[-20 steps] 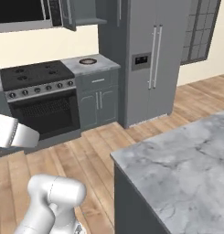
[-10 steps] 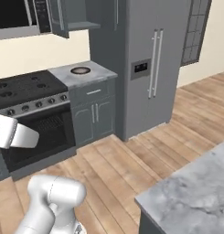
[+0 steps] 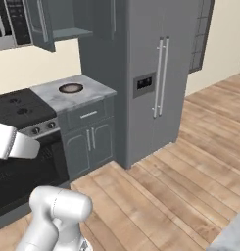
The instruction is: Move the hot dog bun to the plate on the dining table and place the condiment next to that plate. Then navigate to the fridge and take the sausage and place it on the plate as well.
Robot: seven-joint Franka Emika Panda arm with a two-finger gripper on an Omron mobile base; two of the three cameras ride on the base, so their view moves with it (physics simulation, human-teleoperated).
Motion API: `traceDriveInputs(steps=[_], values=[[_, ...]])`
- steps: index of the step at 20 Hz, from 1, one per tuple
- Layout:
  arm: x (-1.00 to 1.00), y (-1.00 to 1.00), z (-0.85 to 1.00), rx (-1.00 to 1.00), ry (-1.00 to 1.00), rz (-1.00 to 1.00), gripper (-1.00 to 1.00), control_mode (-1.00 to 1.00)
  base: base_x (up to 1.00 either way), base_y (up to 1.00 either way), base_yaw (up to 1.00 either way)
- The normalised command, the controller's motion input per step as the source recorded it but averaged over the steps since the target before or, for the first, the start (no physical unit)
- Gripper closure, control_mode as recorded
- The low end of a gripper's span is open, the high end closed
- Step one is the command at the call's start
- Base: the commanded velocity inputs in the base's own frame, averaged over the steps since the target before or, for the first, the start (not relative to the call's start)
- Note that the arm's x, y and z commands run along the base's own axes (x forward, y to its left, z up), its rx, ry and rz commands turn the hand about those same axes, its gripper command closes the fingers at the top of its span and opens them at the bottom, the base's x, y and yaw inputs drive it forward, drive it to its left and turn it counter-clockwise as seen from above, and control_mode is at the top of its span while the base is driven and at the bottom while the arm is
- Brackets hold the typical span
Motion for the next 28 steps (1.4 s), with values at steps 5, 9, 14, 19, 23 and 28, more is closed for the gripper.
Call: traceDriveInputs(steps=[5, 9, 14, 19, 23, 28], values=[[0.00, 0.00, 0.00, 0.00, 0.00, 0.00, -1.00, 1.00, 0.84, -0.21, -0.01], [0.00, 0.00, 0.00, 0.00, 0.00, 0.00, -1.00, 1.00, 0.62, -0.49, 0.12], [0.00, 0.00, 0.00, 0.00, 0.00, 0.00, -1.00, 1.00, 0.82, -0.53, 0.24], [0.00, 0.00, 0.00, 0.00, 0.00, 0.00, -1.00, 1.00, 0.80, -0.59, 0.43], [0.00, 0.00, 0.00, 0.00, 0.00, 0.00, -1.00, 1.00, 0.65, -0.57, 0.53], [0.00, 0.00, 0.00, 0.00, 0.00, 0.00, -1.00, 1.00, 0.48, -0.58, 0.55]])
